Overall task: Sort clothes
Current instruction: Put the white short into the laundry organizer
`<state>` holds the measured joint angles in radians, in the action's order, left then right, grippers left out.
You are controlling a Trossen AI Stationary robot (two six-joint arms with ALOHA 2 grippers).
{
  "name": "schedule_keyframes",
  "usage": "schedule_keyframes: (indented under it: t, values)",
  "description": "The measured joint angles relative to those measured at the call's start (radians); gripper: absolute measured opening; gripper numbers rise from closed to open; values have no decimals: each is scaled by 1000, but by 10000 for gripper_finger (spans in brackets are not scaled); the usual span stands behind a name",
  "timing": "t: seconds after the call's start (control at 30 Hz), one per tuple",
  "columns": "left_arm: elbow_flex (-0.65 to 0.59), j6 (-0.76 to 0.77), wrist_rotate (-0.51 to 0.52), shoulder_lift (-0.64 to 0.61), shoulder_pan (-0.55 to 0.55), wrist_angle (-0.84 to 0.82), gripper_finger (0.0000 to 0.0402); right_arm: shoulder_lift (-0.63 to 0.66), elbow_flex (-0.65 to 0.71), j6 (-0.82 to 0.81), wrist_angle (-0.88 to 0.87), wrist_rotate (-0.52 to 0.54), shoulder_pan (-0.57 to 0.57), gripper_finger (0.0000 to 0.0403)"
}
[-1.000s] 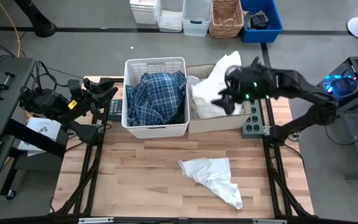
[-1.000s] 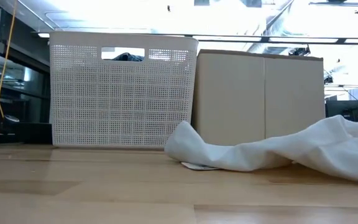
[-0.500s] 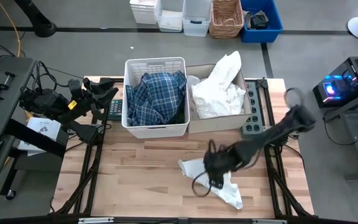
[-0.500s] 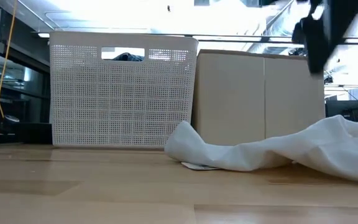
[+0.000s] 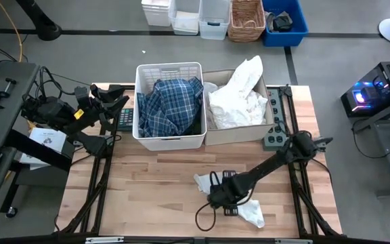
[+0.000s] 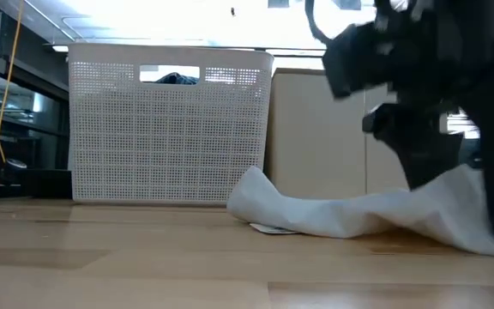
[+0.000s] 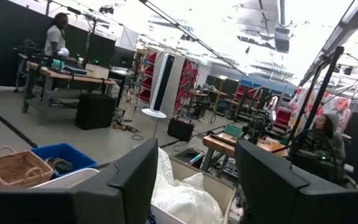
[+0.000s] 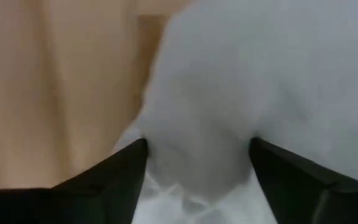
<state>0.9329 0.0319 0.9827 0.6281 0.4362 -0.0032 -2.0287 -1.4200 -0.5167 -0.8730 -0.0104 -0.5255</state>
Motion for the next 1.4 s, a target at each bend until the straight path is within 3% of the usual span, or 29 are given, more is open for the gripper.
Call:
schedule_keyframes:
  t: [0.07, 0.13, 0.2, 0.27, 0.37, 0.47, 0.57, 0.7, 0.8, 0.9, 1.03, 1.17, 1.3, 1.4]
  values:
    - [0, 0, -11, 0, 0, 1, 201, -16, 0, -12, 7, 24, -4, 240]
    - [0, 1, -14, 0, 0, 1, 201, -17, -2, -37, 3, 44, -7, 167]
    - [0, 9, -14, 0, 0, 1, 201, -4, -21, -53, -68, 49, 0, 67]
    - [0, 11, -15, 0, 0, 0, 201, 47, -63, -25, -161, 79, 18, 24]
    - [0, 10, -46, 2, 0, -2, 201, 168, -163, -25, -342, 166, 54, 17]
    - [1, 16, -159, 19, 0, -39, 201, 295, -268, -32, -481, 270, 101, 9]
    - [0, 83, -253, 71, 0, -145, 201, 432, -363, -74, -517, 391, 158, 7]
    - [-43, 258, -295, 166, 3, -221, 200, 562, -429, -66, -470, 566, 242, 5]
    - [-131, 341, -289, 220, 21, -123, 190, 618, -431, 28, -397, 650, 330, 5]
    - [-246, 359, -245, 251, 32, 116, 165, 625, -432, 140, -341, 701, 462, 5]
    - [-347, 292, -213, 241, 25, 388, 99, 568, -432, 235, -317, 665, 651, 5]
    - [-358, 192, -210, 194, -4, 413, 13, 492, -431, 265, -342, 563, 791, 15]
    - [-358, 136, -211, 159, -36, 411, 3, 421, -431, 294, -359, 362, 860, 78]
    - [-358, 84, -210, 135, -39, 405, 2, 387, -430, 324, -384, 325, 865, 139]
